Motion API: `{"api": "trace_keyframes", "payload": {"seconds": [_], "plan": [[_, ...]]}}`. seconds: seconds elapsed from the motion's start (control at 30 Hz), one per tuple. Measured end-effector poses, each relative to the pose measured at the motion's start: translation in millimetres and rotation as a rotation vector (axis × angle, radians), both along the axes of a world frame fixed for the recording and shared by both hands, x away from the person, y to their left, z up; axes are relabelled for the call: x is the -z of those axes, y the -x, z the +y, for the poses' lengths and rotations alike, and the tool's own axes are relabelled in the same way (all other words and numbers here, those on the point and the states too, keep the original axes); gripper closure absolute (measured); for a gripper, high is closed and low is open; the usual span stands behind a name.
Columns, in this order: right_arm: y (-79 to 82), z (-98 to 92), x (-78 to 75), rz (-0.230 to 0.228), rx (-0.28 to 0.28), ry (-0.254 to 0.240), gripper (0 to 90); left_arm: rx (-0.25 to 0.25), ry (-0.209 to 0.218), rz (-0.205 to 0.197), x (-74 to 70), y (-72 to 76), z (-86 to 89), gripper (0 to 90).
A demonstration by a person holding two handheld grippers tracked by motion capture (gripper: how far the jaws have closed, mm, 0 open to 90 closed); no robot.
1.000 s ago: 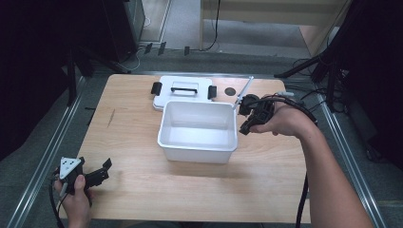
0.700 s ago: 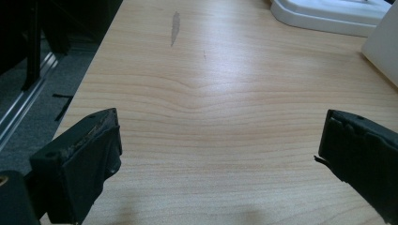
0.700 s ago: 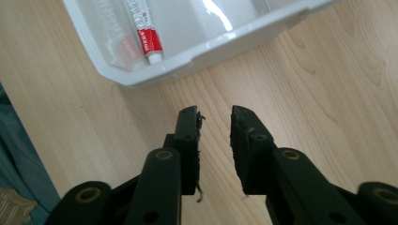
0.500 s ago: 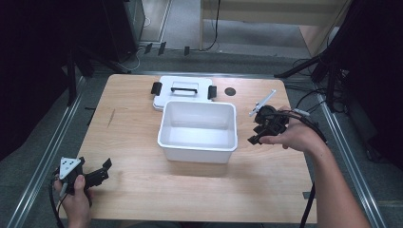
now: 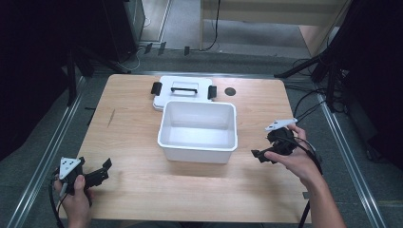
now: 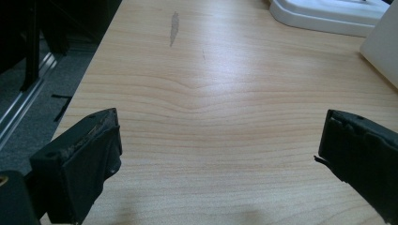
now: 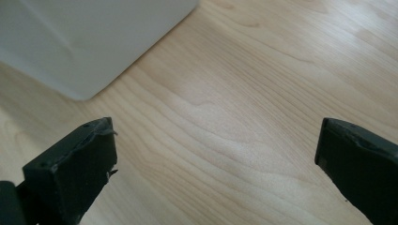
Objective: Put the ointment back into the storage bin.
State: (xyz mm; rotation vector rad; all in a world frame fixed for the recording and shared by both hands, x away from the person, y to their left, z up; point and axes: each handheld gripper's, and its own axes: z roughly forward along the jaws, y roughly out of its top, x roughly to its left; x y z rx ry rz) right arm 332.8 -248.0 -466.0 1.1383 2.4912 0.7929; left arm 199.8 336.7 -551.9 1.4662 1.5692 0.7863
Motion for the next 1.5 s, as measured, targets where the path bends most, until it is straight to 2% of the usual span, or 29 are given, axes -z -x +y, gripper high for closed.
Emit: {"api": "trace_keyframes", "payload": {"seconds": [0.03,0.07,0.1,0.13,0.17,0.2,0.27,0.33,0.43,0.5,0.6,0.63,0.73,0.77,0.8,0.83,1.1,1.23,1.5], "plan": [[6.1,-6.7,7.4,-0.039,0.063,-0.046,0.0,0.000,0.000,0.000,0.0,0.0,0.0,0.1],[6.1,-6.7,7.4,-0.039,0.063,-0.046,0.0,0.000,0.000,-0.001,0.0,0.0,-0.1,0.1],[12.7,-13.3,14.2,-0.071,0.121,-0.081,0.0,-0.001,0.000,0.000,0.0,0.0,-0.1,0.1],[12.7,-13.3,14.2,-0.071,0.121,-0.081,0.0,0.000,-0.001,0.000,0.0,0.0,-0.1,0.1],[18.7,-19.4,20.4,-0.101,0.178,-0.108,0.0,0.000,-0.001,-0.001,0.1,-0.1,-0.1,0.2],[21.5,-22.3,23.1,-0.110,0.199,-0.123,0.0,0.000,-0.001,-0.001,0.0,0.0,-0.1,0.2],[23.8,-24.5,25.0,-0.116,0.208,-0.134,0.0,0.000,-0.001,-0.001,0.1,0.0,-0.1,0.1],[34.1,-33.1,33.3,-0.152,0.251,-0.172,0.0,0.001,0.003,-0.002,0.1,-0.1,0.3,0.1],[39.4,-38.0,39.4,-0.156,0.264,-0.198,0.0,-0.001,0.010,0.001,0.0,0.3,1.0,0.1],[49.9,-46.8,51.2,-0.179,0.293,-0.214,0.0,-0.003,0.013,-0.001,0.0,0.3,1.0,0.1],[55.8,-54.0,57.8,-0.187,0.312,-0.241,0.0,-0.003,0.010,-0.001,0.0,0.5,0.8,0.1],[62.2,-61.4,65.0,-0.194,0.339,-0.253,0.0,-0.002,0.012,0.001,0.0,0.5,0.8,0.2],[66.5,-66.9,69.7,-0.199,0.357,-0.245,0.0,-0.003,0.012,-0.001,0.0,0.6,0.7,0.1],[70.3,-73.2,73.5,-0.197,0.387,-0.233,0.0,-0.005,0.015,-0.003,0.2,0.6,0.9,0.1],[70.3,-73.2,73.5,-0.197,0.387,-0.233,0.0,-0.005,0.019,-0.003,0.2,0.5,1.7,0.1],[74.3,-80.6,74.6,-0.204,0.411,-0.235,0.0,-0.009,0.023,-0.004,0.2,0.7,2.0,0.2],[91.5,-102.1,80.1,-0.223,0.461,-0.233,0.0,-0.011,0.021,-0.009,0.1,1.3,1.5,0.2],[99.1,-108.2,80.7,-0.242,0.473,-0.250,0.0,-0.014,0.022,-0.008,0.2,1.2,1.3,0.1],[107.4,-106.3,81.1,-0.283,0.495,-0.268,0.0,-0.014,0.021,-0.007,0.1,1.3,1.6,0.2]]}}
